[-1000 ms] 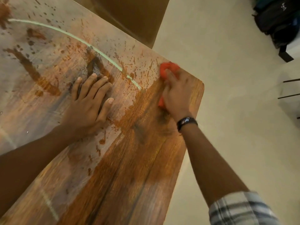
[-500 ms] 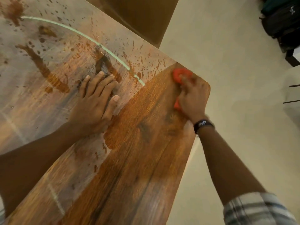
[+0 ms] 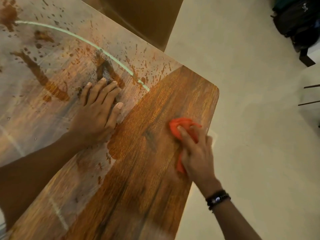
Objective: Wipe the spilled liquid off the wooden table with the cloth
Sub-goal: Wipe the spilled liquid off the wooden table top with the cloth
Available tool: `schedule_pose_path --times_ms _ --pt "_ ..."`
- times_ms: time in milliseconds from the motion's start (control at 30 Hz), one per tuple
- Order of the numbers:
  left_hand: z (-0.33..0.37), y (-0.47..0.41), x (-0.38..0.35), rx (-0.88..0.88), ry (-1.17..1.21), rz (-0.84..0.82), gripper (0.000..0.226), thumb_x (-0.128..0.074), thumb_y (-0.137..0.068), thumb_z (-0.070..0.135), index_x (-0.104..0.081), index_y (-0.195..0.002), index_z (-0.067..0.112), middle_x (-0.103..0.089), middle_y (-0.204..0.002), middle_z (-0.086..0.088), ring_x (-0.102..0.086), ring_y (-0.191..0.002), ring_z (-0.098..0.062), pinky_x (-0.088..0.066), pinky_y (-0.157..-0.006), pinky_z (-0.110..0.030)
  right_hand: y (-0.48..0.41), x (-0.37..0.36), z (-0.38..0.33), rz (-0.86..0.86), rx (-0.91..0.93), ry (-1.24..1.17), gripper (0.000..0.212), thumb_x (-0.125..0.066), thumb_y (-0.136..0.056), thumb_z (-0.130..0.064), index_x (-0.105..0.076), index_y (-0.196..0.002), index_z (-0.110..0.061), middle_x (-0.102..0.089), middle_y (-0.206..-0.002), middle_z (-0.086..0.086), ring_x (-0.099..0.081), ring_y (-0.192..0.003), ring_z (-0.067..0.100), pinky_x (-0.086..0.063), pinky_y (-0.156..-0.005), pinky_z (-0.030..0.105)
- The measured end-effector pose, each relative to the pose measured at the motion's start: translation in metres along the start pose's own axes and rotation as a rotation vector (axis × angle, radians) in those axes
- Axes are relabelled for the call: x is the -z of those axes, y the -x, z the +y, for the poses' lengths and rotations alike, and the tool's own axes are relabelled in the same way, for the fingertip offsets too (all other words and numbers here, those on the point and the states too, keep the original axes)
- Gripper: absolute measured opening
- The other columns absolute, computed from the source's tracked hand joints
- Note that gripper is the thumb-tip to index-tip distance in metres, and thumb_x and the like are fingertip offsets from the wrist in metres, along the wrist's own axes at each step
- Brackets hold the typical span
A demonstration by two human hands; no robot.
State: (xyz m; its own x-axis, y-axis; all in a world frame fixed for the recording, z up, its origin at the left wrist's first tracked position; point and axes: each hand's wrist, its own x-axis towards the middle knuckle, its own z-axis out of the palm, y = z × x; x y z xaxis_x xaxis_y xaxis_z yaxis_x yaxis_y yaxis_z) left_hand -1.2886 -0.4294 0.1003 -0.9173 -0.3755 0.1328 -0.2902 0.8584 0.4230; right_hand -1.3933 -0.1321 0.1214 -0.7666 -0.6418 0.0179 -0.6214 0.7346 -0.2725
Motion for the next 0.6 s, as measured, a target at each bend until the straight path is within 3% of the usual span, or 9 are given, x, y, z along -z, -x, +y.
schedule_pose_path --times_ms 167,267,333,500,533,600 --pt "-0.001 0.000 -0.001 0.000 0.004 0.014 0.057 -0.021 -0.106 0.041 -0.046 -0.145 0.007 -0.041 -0.156 -0.009 -0.020 -0.153 -0.026 -0.008 -0.125 -0.051 -0.116 0.016 0.063 0.166 -0.370 -0.033 0.043 -0.043 -0.101 -0.018 -0.052 -0.140 -0.030 -0.037 -0.142 0.013 -0.038 -0.117 0.038 -0.042 -0.101 0.049" --pt "-0.001 0.000 -0.003 0.010 0.007 0.016 0.056 -0.021 -0.106 0.041 -0.046 -0.145 0.009 -0.040 -0.157 -0.008 -0.019 -0.153 -0.026 -0.007 -0.125 -0.050 -0.153 0.016 0.064 0.190 -0.439 -0.067 0.041 -0.041 -0.101 -0.019 -0.052 -0.139 -0.029 -0.036 -0.142 0.012 -0.037 -0.120 0.037 -0.041 -0.103 0.048" --pt "-0.002 0.000 -0.004 0.003 0.006 0.021 0.057 -0.021 -0.106 0.042 -0.046 -0.144 0.008 -0.041 -0.156 -0.009 -0.020 -0.153 -0.027 -0.008 -0.125 -0.050 -0.138 0.010 0.042 0.170 -0.374 -0.090 0.041 -0.042 -0.102 -0.022 -0.051 -0.140 -0.033 -0.032 -0.147 0.010 -0.035 -0.123 0.035 -0.040 -0.106 0.050" --pt "-0.004 0.000 -0.004 0.015 0.001 0.022 0.058 -0.020 -0.106 0.043 -0.045 -0.145 0.008 -0.041 -0.156 -0.009 -0.020 -0.153 -0.027 -0.006 -0.126 -0.048 -0.038 -0.014 -0.014 0.039 0.065 0.002 0.043 -0.040 -0.101 -0.037 -0.047 -0.144 -0.036 -0.036 -0.149 0.006 -0.038 -0.129 0.034 -0.039 -0.107 0.049" --pt "-0.004 0.000 -0.004 0.018 0.006 0.022 0.058 -0.020 -0.106 0.043 -0.045 -0.145 0.008 -0.041 -0.156 -0.009 -0.020 -0.153 -0.027 -0.005 -0.126 -0.047 -0.036 -0.011 -0.006 0.037 0.096 0.006 0.044 -0.042 -0.100 -0.033 -0.048 -0.143 -0.035 -0.038 -0.148 0.006 -0.039 -0.127 0.034 -0.042 -0.103 0.048" --pt "-0.004 -0.001 -0.005 0.027 0.012 0.031 0.057 -0.021 -0.106 0.043 -0.046 -0.144 0.009 -0.041 -0.156 -0.008 -0.020 -0.152 -0.027 -0.005 -0.126 -0.047 -0.058 -0.003 0.019 0.099 -0.041 -0.044 0.044 -0.047 -0.098 -0.023 -0.050 -0.141 -0.033 -0.038 -0.145 0.007 -0.038 -0.122 0.033 -0.047 -0.097 0.047"
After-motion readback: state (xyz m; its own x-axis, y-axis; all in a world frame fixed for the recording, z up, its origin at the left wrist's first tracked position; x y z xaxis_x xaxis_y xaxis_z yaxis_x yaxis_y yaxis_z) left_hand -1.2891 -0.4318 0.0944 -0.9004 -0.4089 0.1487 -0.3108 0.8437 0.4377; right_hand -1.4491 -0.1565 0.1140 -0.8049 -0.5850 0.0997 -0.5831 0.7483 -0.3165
